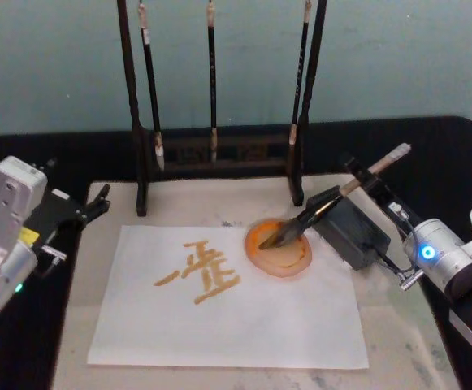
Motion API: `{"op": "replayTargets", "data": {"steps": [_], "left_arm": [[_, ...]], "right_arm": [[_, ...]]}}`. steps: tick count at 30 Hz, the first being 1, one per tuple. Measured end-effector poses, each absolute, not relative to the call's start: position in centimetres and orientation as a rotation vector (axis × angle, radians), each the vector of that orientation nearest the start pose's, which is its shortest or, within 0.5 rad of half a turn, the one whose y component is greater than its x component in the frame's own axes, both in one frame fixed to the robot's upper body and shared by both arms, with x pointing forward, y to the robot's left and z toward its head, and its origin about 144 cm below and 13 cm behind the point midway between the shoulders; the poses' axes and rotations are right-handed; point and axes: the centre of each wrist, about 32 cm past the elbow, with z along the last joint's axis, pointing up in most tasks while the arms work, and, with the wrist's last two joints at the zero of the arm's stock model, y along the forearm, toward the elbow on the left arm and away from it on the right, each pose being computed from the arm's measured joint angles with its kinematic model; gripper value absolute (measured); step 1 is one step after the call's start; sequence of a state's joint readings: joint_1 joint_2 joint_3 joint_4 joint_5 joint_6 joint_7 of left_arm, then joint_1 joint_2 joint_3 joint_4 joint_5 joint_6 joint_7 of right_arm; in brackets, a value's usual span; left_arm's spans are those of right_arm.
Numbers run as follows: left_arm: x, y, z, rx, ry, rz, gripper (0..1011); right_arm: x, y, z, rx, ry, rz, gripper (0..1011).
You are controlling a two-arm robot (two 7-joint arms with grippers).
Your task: Pick up the brush from the inkstone, write on the paper, then place the brush back to its original position.
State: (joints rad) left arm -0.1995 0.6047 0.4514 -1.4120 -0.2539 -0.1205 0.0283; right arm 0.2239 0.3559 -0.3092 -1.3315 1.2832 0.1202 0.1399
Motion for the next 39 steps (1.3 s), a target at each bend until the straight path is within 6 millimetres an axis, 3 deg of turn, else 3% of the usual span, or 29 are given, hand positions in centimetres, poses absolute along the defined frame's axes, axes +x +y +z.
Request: {"op": "replayTargets", "data": {"steps": [10, 24, 30, 39], "left_arm": [[48.9, 31.0, 114.0, 0.304, -0.285, 1.248, 1010], [48.9, 31.0, 114.0, 0.305, -0.285, 1.248, 1010], [48.9, 31.0, 114.0, 0.304, -0.285, 1.248, 1010], [48.9, 31.0, 114.0, 0.304, -0.285, 1.248, 1010]], "right_arm": [[50.2, -27.1, 113.2, 0.48, 0.848, -1.16, 1000], [47.1, -27.6, 114.0, 0.449, 0.838, -1.192, 1000], [46.4, -27.3, 114.9, 0.405, 0.743, -1.201, 1000], [46.8, -26.4, 116.5, 0.242, 0.439, -1.218, 1000]]}}
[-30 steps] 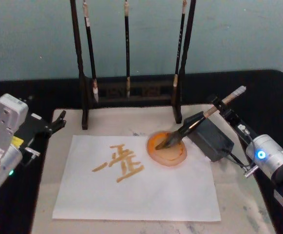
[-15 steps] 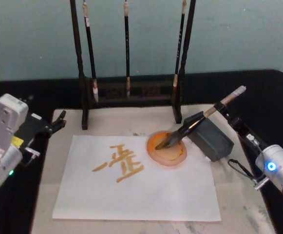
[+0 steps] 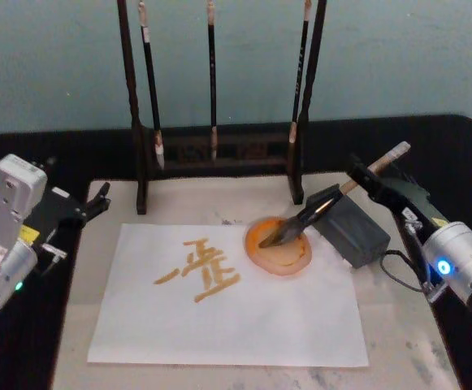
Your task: Pick up the brush from the inkstone, write on the paper, then place the brush back to its original position.
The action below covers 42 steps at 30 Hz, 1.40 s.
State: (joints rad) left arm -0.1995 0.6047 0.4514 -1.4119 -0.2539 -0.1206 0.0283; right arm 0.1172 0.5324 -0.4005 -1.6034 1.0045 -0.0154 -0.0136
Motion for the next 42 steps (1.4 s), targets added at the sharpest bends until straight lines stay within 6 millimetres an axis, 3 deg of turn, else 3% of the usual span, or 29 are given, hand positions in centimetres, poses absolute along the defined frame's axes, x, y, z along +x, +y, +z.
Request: {"op": "replayTargets", "data": {"steps": [9, 19, 42], "left_arm": [[48.9, 31.0, 114.0, 0.304, -0.285, 1.248, 1010], [48.9, 31.0, 114.0, 0.305, -0.285, 1.248, 1010], [48.9, 31.0, 114.0, 0.304, -0.285, 1.248, 1009]], "right_arm": [[47.4, -25.3, 116.4, 0.069, 0.216, -1.245, 1000], [47.6, -24.0, 115.0, -0.088, -0.002, -1.291, 1000], [47.8, -22.4, 113.7, -0.098, -0.053, -1.362, 1000]]}}
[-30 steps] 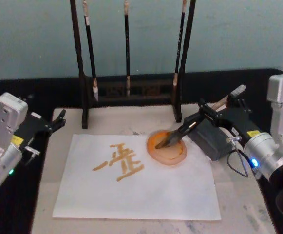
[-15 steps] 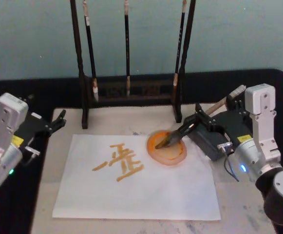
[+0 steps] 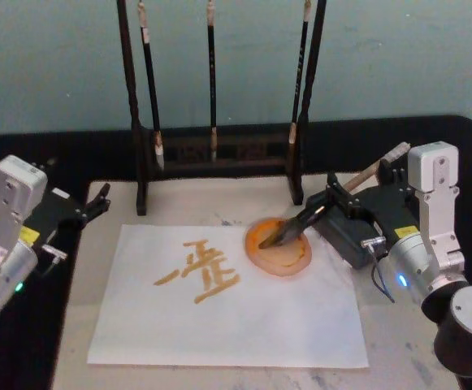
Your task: Pick up the brush from the inkstone, write on the paper, then place the brush back to its original position.
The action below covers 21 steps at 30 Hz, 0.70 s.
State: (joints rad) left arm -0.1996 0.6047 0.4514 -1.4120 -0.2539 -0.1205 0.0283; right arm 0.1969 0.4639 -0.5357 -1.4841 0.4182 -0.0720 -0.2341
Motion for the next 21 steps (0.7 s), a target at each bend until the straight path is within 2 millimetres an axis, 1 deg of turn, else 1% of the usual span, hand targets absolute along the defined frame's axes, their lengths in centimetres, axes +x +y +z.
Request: {"op": "replayTargets", "data": {"steps": [21], "left_arm": [[48.86, 30.97, 113.98, 0.304, -0.285, 1.248, 1010]], "right_arm": [[47.8, -22.47, 113.8, -0.099, -0.052, -1.357, 1000]]}}
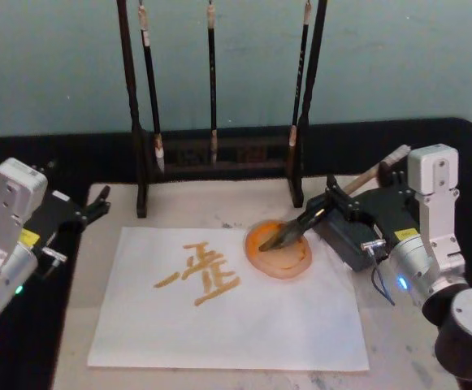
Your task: Pick up the brush from the inkstone, write on the paper, then place the brush back to its original position.
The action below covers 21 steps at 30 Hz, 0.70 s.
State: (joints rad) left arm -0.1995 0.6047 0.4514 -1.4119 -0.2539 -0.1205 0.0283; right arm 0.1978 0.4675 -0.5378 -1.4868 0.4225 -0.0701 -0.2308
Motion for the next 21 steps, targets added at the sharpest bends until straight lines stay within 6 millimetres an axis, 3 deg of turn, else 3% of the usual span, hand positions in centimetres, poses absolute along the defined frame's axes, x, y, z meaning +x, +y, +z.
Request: {"op": "replayTargets", "data": {"steps": [21], "left_arm": [[48.86, 30.97, 113.98, 0.304, -0.285, 1.248, 1010]], "right_arm": [[47.79, -22.51, 113.8, -0.099, -0.05, -1.356, 1000]]}}
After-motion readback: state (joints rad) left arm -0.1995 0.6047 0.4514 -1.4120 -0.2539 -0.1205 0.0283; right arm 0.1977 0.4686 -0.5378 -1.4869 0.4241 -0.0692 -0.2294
